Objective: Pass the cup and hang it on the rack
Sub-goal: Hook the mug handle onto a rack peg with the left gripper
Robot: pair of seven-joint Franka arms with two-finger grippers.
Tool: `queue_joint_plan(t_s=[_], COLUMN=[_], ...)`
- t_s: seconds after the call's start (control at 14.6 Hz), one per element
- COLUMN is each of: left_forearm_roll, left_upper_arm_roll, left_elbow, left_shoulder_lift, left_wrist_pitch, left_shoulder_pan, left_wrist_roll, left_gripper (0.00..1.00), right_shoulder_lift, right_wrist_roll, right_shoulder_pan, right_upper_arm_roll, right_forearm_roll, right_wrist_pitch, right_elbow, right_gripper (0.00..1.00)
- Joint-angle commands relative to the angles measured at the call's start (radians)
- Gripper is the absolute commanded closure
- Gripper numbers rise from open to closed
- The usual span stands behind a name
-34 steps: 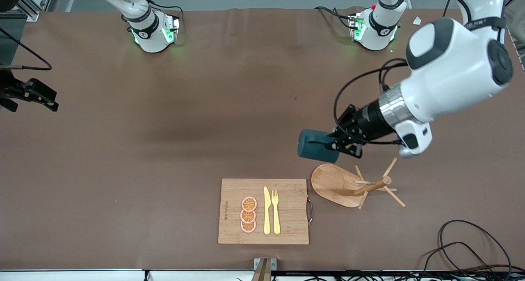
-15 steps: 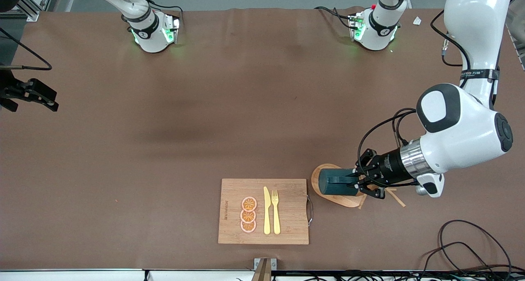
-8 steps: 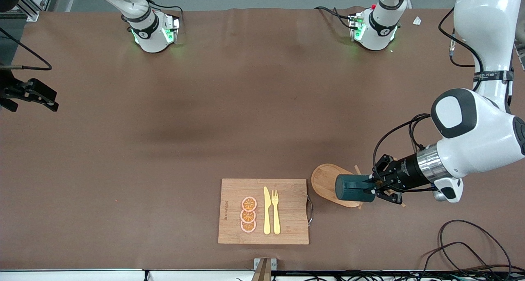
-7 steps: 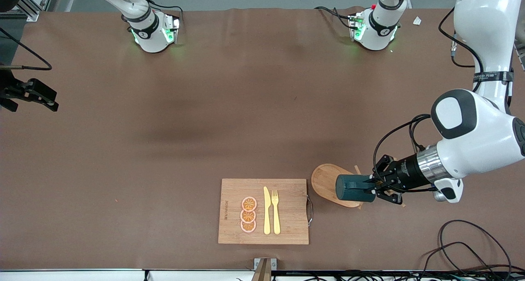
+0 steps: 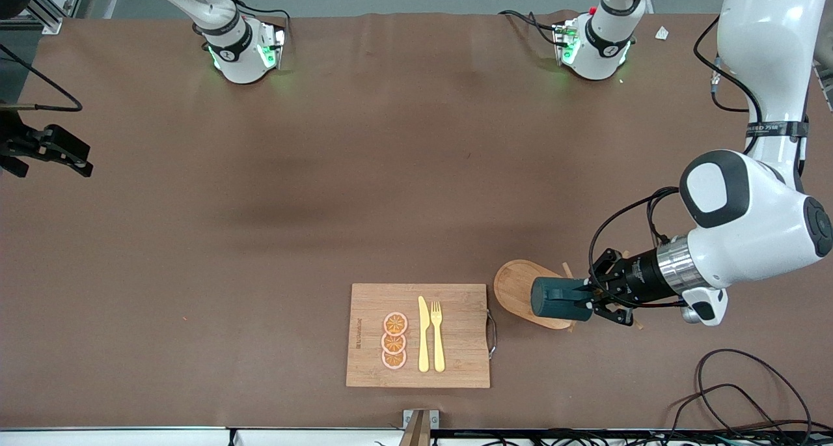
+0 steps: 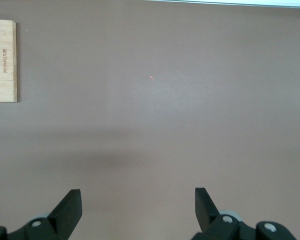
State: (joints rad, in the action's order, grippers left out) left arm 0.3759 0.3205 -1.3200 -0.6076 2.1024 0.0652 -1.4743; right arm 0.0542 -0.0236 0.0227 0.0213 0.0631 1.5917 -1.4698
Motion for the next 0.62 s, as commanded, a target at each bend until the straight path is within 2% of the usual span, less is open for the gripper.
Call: queue_joint_plan(t_s=[0.0,0.34,0.41,0.48,0.55], left_forearm_roll=[0.0,0.017,0.017,0.017,0.017], left_upper_arm_roll=[0.008,0.009,0.008,0.008,0.008], left_elbow=[0.001,0.002,0.002,0.002,0.002], left_shoulder_lift=[-0.001,-0.004,-0.006,-0.006,-0.004], left_wrist_pitch=[0.001,0.001,0.001,0.002,0.002], left_shoulder_pan=[0.016,0.025,0.025,0.024,0.021], left_wrist_roll=[0.009,0.009,0.009,0.009,0.008], left_gripper=[0.95,0.94,0.89,0.77,0.54], right_shoulder_lift=[-0.011,-0.008,-0.008,-0.008,-0.008], right_wrist_roll=[0.004,0.004,0.002,-0.004,-0.006], right_shoulder_pan=[-0.001,-0.001,-0.003,-0.004,-0.007], right_upper_arm_roll=[-0.003,-0.003,-0.003,-0.003,-0.001], right_forearm_roll=[-0.003,-0.005,-0.003,-0.003,-0.003], right_wrist_pitch=[-0.004,-0.001,-0.001,-0.001,-0.001], right_elbow=[-0.003,-0.001,-0.001,-0.001,-0.001], right_gripper=[0.0,0.0,0.0,0.0,0.0])
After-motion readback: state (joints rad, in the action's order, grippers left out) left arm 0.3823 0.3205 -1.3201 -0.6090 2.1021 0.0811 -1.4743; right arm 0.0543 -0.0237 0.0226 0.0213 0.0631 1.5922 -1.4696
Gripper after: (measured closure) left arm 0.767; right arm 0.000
